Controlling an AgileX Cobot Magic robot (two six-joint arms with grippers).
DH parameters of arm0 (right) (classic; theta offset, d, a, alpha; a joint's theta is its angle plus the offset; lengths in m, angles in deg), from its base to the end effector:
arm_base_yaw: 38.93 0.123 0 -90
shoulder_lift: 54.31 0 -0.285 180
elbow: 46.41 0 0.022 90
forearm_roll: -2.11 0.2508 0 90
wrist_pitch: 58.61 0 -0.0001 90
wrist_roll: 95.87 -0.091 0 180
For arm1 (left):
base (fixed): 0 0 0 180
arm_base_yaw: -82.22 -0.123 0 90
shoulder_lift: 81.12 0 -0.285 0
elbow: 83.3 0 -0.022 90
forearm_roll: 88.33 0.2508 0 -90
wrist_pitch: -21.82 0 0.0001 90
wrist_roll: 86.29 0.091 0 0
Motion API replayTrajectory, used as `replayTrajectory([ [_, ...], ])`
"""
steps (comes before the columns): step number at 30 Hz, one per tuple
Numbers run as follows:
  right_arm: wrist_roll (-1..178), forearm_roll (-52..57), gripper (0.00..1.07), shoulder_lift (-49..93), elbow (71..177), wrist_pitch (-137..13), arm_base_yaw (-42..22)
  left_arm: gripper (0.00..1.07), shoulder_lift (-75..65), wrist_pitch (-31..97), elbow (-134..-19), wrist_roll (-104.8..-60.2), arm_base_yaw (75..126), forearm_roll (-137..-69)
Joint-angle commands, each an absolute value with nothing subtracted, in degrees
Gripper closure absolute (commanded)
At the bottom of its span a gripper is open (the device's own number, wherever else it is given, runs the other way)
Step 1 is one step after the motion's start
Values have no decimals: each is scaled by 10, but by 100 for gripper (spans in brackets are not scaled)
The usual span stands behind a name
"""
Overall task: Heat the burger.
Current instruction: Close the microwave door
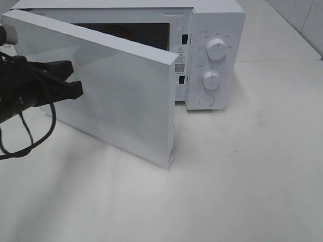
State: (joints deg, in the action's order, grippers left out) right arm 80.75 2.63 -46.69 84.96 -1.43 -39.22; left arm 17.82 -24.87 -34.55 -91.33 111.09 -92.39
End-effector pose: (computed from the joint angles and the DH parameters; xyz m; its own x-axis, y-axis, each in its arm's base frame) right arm -0.0027 0.0007 0.2821 -0.3969 0.0659 -0.9155 0.0235 0.9978 0.0616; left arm 0.2528 -0.1340 0.1868 -0.2262 -0.0306 -0.9736 0.4109 0.9032 -0.1239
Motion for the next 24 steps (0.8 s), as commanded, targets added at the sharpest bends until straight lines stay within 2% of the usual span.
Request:
replayTrajectory([
  [1, 810, 29, 32, -484, 848, -14, -396, 107, 205, -252, -380, -894, 1141, -963],
  [4, 810, 29, 32, -484, 848, -14, -396, 107, 238, -252, -421, -859, 1173, -1005],
  [10, 810, 29, 32, -484, 848, -14, -396, 107, 277, -220, -487, -837, 1201, -1039],
  [24, 810, 29, 32, -484, 848, -14, -396, 107, 354, -158, -621, -837, 1213, -1059],
])
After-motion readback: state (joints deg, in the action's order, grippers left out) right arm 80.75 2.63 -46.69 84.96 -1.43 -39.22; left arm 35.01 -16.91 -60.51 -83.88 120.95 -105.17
